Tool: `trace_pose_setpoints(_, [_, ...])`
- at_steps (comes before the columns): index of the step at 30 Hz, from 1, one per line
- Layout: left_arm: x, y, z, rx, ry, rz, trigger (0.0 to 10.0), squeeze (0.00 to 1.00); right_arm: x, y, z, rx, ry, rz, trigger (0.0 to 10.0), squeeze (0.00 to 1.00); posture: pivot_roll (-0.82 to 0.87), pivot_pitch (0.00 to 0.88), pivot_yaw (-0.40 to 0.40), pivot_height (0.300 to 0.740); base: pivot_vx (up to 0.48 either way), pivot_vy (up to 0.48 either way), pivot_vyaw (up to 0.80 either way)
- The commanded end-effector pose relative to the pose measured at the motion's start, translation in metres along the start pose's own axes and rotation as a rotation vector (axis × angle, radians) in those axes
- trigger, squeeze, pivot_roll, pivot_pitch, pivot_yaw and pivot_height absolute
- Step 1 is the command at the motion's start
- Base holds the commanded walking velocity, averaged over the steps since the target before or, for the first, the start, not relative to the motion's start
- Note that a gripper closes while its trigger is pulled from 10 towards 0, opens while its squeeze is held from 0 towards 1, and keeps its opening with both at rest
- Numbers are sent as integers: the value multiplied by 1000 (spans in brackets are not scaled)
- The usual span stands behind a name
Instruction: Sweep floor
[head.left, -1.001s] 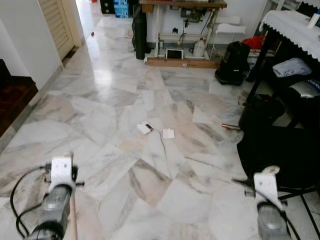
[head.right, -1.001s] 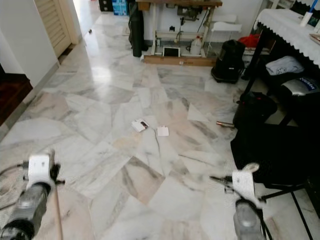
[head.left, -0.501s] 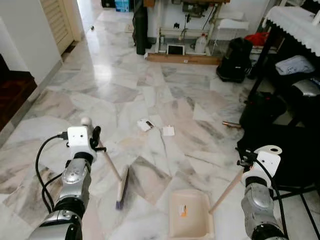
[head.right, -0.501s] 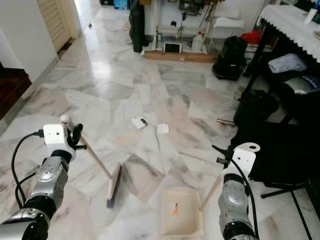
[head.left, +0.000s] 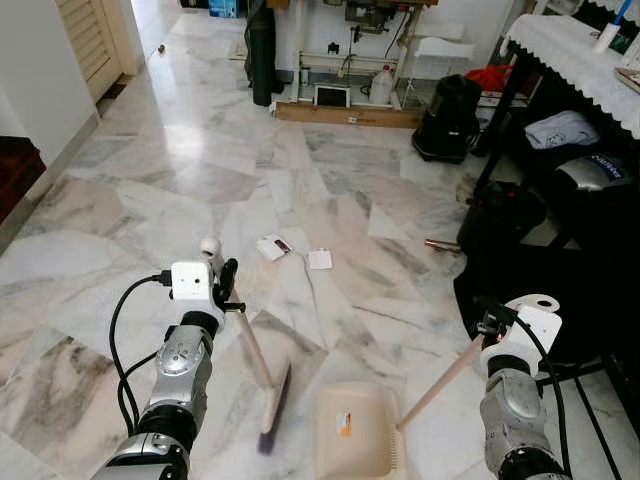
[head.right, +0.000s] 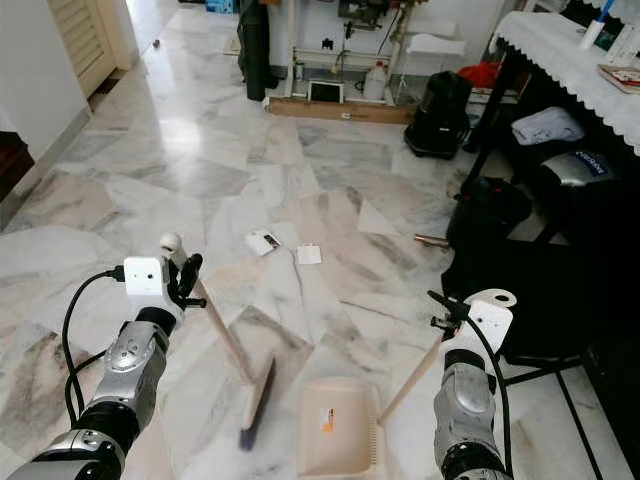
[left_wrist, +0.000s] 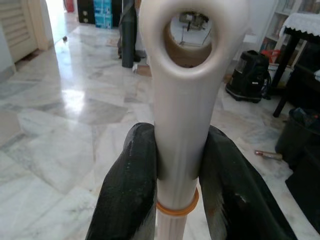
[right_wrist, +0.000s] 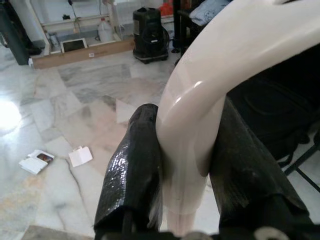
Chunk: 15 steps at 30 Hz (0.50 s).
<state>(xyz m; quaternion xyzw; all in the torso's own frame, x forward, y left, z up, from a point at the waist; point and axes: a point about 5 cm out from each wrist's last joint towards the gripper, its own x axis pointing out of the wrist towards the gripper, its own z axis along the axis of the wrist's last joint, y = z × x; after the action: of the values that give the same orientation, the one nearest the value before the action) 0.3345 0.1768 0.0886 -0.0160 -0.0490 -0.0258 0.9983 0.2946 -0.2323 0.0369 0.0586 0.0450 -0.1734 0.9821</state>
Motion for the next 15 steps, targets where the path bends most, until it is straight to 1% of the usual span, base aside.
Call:
trace_pose_setpoints(1, [9,0,18,18,-71,-9,10000,0,6,7,14,2,-66,29,10000,0,186,0,-95,740,0,0,0])
trace_pose_setpoints(4, [9,1,18,21,-69,-5,10000,0,3,11,7,-6,-42,42,10000,0,191,0,-83,740,0,0,0])
trace_pose_setpoints(6, [9,2,18,40,-58,-31,10000,0,-2,11,1,9,-27,22,10000,0,195,0,-40,740,0,0,0])
trace_pose_setpoints(7, [9,2,18,43,-54,-36,10000,0,-3,11,-1,12,-24,17,10000,0,195,0,-40,740,0,0,0])
trace_pose_setpoints(8, [11,3,19,53,-45,-51,10000,0,-6,14,-4,22,-17,12,10000,0,195,0,-16,740,0,0,0])
trace_pose_setpoints(11, [12,3,20,68,-36,-67,10000,0,-8,17,-7,27,-10,15,10000,0,194,0,-5,740,0,0,0])
trace_pose_setpoints(12, [14,3,21,69,-34,-74,10000,0,-11,20,-10,34,-6,17,10000,0,196,0,11,740,0,0,0])
trace_pose_setpoints(15, [20,5,28,84,-43,-86,10000,0,-13,27,-13,54,4,15,10000,0,197,0,26,740,0,0,0])
